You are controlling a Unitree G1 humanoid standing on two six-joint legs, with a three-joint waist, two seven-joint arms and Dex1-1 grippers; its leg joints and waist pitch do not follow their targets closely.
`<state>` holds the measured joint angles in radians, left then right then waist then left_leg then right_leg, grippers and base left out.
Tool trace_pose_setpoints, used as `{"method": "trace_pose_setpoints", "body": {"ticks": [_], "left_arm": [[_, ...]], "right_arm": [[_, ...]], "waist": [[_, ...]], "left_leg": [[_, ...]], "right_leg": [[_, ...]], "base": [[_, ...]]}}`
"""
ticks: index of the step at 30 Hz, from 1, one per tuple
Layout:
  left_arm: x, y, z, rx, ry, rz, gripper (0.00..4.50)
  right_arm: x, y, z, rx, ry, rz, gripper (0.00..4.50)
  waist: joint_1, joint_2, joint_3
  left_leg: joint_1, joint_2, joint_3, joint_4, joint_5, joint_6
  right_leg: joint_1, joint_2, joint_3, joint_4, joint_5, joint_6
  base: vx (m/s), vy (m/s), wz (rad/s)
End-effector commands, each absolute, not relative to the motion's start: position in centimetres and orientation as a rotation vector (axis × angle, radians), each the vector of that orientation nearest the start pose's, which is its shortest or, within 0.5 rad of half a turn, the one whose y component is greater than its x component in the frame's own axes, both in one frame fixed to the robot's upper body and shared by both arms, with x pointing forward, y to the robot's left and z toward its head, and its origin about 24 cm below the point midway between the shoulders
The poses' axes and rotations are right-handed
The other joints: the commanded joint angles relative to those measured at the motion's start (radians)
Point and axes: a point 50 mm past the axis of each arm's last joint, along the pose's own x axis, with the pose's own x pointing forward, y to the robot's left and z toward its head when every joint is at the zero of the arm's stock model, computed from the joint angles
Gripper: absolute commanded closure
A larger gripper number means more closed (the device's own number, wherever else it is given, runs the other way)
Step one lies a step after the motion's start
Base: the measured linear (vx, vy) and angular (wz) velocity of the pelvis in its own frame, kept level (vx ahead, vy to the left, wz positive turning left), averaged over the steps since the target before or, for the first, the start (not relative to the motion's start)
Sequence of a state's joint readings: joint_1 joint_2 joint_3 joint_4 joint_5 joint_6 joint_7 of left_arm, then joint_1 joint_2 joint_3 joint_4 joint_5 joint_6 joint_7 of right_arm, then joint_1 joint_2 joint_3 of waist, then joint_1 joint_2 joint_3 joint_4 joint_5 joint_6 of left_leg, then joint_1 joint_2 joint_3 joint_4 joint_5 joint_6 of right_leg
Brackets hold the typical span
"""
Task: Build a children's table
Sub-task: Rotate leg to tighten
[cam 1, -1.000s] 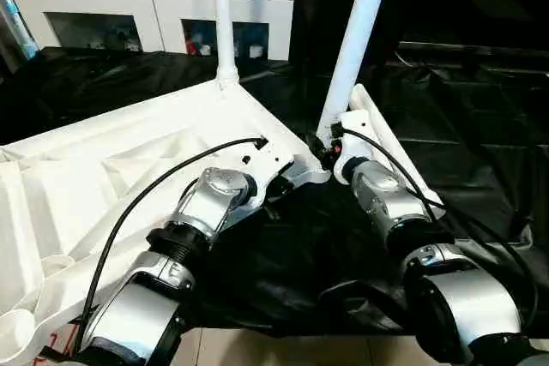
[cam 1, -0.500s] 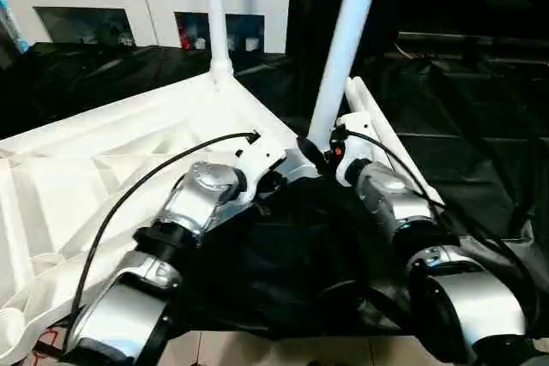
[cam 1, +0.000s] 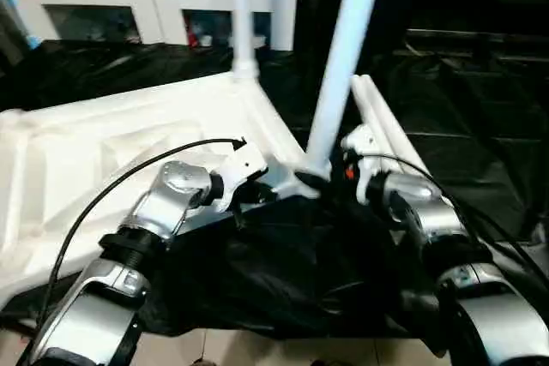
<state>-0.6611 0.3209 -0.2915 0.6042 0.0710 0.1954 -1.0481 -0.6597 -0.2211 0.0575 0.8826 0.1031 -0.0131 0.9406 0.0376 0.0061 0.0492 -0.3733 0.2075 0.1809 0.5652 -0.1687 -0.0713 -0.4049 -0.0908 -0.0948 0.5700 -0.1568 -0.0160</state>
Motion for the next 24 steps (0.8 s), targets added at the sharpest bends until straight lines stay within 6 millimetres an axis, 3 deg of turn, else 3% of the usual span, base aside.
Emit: {"method": "trace_pose_setpoints", "body": {"ticks": [1, 7, 19, 22, 24], "left_arm": [[33.3, 10.8, 7.7, 0.462, 0.354, -1.265, 4.5], [32.7, 11.1, 7.9, 0.455, 0.348, -1.372, 4.5], [32.7, 11.5, 7.7, 0.457, 0.363, -1.39, 4.5], [32.9, 11.6, 7.5, 0.443, 0.372, -1.357, 4.5], [33.3, 11.2, 7.3, 0.417, 0.37, -1.297, 4.5]], "right_arm": [[33.5, -12.7, 3.9, -0.078, 0.318, 1.056, 0.56], [32.8, -12.9, 3.9, -0.09, 0.334, 1.112, 0.81], [32.1, -12.6, 3.9, -0.079, 0.341, 1.145, 1.68], [32.1, -12.5, 3.6, -0.057, 0.345, 1.11, 1.71], [32.5, -12.2, 3.1, -0.002, 0.347, 0.997, 1.72]], "waist": [[0.004, 0.007, -0.068], [0.011, 0.009, -0.066], [0.021, 0.008, -0.071], [0.021, 0.008, -0.071], [0.02, 0.008, -0.07]], "left_leg": [[0.018, 0.032, 0.004, -0.056, -0.218, 0.071], [0.014, 0.029, 0.003, -0.056, -0.224, 0.058], [0.016, 0.028, 0.003, -0.051, -0.187, 0.058], [0.016, 0.028, 0.004, -0.051, -0.187, 0.059], [0.016, 0.028, 0.004, -0.051, -0.188, 0.054]], "right_leg": [[0.055, -0.049, 0.046, -0.044, -0.14, -0.277], [0.056, -0.052, 0.048, -0.043, -0.182, -0.258], [0.057, -0.051, 0.048, -0.035, -0.125, -0.265], [0.057, -0.05, 0.048, -0.035, -0.129, -0.263], [0.056, -0.05, 0.049, -0.036, -0.136, -0.261]], "base": [[0.0, 0.0, 0.0], [0.0, 0.0, 0.0], [0.0, 0.0, 0.0], [0.0, 0.0, 0.0], [0.0, 0.0, 0.0]]}}
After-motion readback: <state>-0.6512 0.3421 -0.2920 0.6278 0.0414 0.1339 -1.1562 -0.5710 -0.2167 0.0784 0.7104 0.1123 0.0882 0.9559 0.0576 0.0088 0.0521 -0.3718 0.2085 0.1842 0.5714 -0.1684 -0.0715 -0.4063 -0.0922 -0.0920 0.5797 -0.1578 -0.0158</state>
